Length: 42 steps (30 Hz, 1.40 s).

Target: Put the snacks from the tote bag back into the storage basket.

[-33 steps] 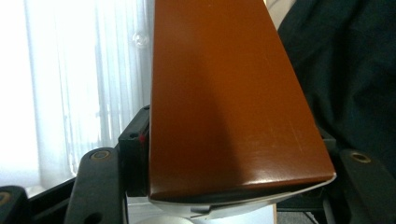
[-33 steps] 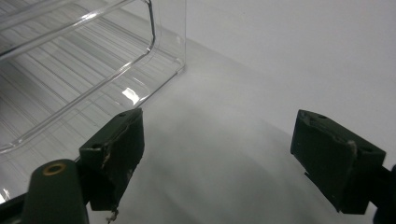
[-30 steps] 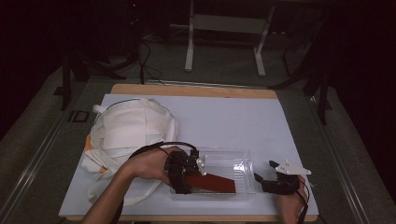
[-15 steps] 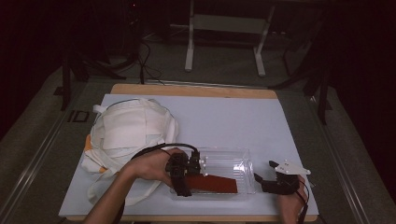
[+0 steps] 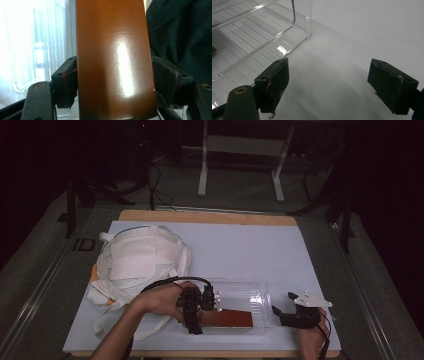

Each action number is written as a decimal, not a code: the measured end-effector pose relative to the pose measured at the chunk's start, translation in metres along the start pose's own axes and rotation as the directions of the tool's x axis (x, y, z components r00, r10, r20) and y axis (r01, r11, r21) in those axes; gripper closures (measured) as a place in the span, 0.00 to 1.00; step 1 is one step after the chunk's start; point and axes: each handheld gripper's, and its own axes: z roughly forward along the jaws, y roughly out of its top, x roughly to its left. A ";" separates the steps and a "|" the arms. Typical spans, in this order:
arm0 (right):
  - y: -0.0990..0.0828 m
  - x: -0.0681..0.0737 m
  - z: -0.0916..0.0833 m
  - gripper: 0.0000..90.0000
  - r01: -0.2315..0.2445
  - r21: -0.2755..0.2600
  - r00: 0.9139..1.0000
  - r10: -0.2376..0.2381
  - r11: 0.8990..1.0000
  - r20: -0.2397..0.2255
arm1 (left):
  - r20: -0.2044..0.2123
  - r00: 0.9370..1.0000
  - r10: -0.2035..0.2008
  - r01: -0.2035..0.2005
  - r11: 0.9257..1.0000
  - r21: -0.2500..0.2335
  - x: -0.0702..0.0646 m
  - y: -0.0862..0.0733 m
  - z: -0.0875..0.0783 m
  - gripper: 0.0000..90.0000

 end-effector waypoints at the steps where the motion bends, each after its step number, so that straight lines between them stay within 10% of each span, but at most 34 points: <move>1: 0.000 0.000 0.000 0.19 0.000 0.000 1.000 0.000 1.000 0.000 | 0.001 1.000 -0.001 0.001 1.000 0.005 0.000 0.000 0.001 0.29; 18: 0.000 0.000 0.000 0.19 -0.001 0.000 1.000 0.001 1.000 0.000 | 0.012 1.000 -0.026 0.026 1.000 -0.001 0.002 -0.013 0.003 0.28; 42: 0.000 0.000 0.000 0.19 -0.002 -0.003 1.000 0.002 1.000 0.000 | -0.094 0.994 -0.047 0.033 0.990 -0.140 -0.001 -0.027 -0.019 0.28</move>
